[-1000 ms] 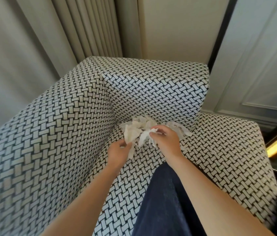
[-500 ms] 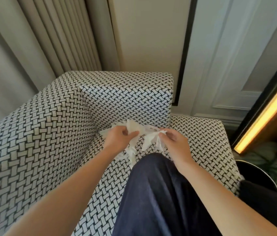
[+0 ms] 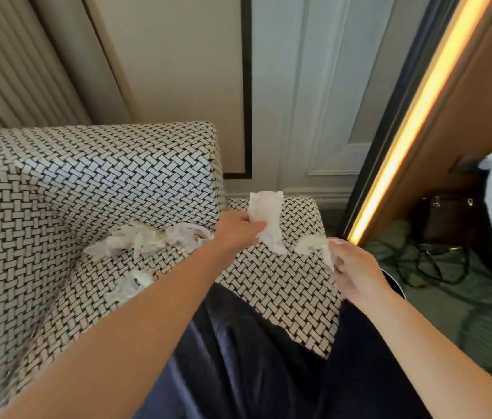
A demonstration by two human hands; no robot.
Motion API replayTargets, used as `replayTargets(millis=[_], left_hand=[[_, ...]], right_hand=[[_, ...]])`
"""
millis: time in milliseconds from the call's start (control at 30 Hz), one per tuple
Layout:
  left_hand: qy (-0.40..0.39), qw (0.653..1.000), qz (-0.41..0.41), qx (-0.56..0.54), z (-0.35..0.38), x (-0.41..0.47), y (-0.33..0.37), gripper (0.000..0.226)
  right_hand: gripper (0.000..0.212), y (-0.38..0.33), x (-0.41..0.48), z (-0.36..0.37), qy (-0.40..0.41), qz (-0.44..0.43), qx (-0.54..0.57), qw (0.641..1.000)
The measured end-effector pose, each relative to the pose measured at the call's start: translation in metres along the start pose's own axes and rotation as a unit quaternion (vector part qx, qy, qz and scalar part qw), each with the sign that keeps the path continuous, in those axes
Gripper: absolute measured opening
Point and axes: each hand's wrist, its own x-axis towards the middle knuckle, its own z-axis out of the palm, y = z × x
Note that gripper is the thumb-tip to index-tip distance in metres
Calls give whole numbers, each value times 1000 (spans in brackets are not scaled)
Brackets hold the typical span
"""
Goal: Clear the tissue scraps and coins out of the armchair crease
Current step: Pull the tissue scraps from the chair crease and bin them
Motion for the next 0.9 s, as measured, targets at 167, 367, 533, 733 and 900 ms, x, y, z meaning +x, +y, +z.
replayTargets(millis=[167,367,533,733,900], left_hand=[[-64,996,-60,-33,72,15,10,19],[-137,971,-139,-136,132,21,33,15],[-234,962,-115,-82,169,24,40,38],[-245,958,-142,-50,178,27,27,46],[-247,955,-164,-25,168,28,16,36]], right_hand=[[20,-6,20,-59,75,10,57,995],[26,0,50,-116,110,42,100,988],[20,11,66,-151,149,60,132,978],[28,29,90,-164,202,85,141,966],[43,31,93,-154,194,84,66,975]])
